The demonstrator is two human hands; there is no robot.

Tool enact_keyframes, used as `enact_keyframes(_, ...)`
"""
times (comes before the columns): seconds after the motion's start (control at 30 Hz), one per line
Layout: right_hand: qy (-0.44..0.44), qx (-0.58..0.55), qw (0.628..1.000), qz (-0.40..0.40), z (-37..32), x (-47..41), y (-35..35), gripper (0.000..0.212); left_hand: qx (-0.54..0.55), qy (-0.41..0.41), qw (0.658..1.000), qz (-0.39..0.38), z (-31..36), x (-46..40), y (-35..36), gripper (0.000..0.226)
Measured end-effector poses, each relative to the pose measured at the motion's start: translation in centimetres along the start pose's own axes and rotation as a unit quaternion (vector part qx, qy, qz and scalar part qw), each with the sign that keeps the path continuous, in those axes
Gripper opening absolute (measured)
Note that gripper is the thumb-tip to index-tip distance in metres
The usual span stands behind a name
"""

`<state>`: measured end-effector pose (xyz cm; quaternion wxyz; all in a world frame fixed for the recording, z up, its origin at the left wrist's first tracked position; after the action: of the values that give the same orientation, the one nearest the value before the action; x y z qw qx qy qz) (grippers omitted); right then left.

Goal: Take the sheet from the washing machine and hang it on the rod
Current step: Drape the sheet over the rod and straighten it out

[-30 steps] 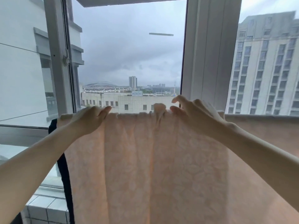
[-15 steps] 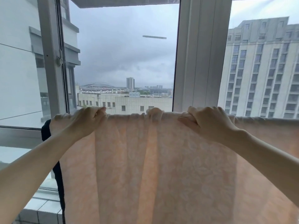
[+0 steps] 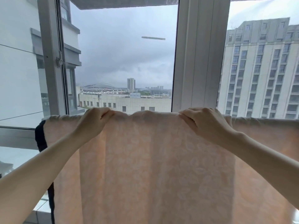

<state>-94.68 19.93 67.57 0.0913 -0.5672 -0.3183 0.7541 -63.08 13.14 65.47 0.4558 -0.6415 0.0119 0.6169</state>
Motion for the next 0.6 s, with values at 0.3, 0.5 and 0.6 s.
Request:
enact_keyframes(0.3,0.016,-0.015,0.999,-0.032,0.7,0.1,-0.6,0.042,0.056,0.054,0.996,-0.046,7.8,-0.2,2.0,0.025)
enact_keyframes(0.5,0.042,-0.059,0.997,-0.032,2.6,1.5,-2.3,0.034,0.081,0.038,0.994,-0.062,9.7,-1.0,2.7,0.017)
enact_keyframes(0.6,0.075,-0.057,0.995,-0.018,4.8,3.0,-3.8,0.026,0.078,0.0,0.997,0.013,8.8,-1.3,1.6,0.027)
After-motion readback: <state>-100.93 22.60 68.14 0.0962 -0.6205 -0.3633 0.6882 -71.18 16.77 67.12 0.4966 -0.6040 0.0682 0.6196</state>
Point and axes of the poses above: each hand's wrist, its own x-axis away from the middle knuckle, its own y-axis out of the palm, z = x × y, the point moved 5 cm from there along -x, towards the middle knuckle, and after that the axes turned 6 degrees about y, right-handed, at the moved point
